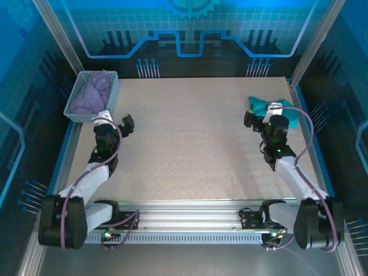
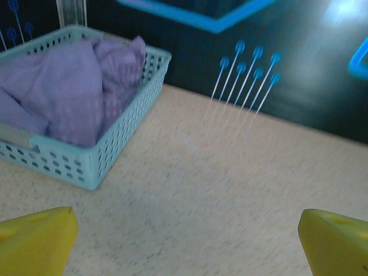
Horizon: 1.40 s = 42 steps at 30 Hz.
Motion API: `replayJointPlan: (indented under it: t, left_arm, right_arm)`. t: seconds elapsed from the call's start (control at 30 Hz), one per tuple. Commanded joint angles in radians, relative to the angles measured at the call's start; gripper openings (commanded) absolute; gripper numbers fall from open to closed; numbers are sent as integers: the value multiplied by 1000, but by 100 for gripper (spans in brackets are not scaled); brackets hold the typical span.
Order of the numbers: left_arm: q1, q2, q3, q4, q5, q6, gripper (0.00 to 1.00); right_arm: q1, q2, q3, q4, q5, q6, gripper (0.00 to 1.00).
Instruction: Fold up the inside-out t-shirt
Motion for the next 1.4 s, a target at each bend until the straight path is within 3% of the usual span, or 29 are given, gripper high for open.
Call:
replayJointPlan:
  t: [0.0, 0.13, 0.23, 0.33, 0.53, 0.73, 0.9, 1.37]
  left_arm:
    - [28, -25, 67, -208, 71, -206, 99]
    - [151, 99, 254, -422, 199, -348, 99]
    - [240, 227, 404, -509, 261, -364, 99]
    - [289, 345, 540, -570, 234, -345, 99]
    - [319, 578, 815, -705, 112, -253, 98]
    - [316, 771, 1032, -818, 73, -172, 98]
    - [317, 862, 1115, -833, 64, -170, 98]
    - [322, 1091, 1385, -936, 42, -129, 98]
  right_arm:
    - [79, -51, 6, -141, -108, 103, 100]
    - [285, -12, 114, -243, 1, -1, 100]
    - [373, 35, 174, -282, 34, -53, 100]
    - [419, 64, 195, -285, 32, -69, 100]
    - [451, 142, 231, -275, 24, -56, 100]
    - [454, 230, 285, -261, 21, -67, 100]
    - [456, 281, 329, -285, 4, -88, 100]
    - [456, 236, 266, -288, 28, -55, 100]
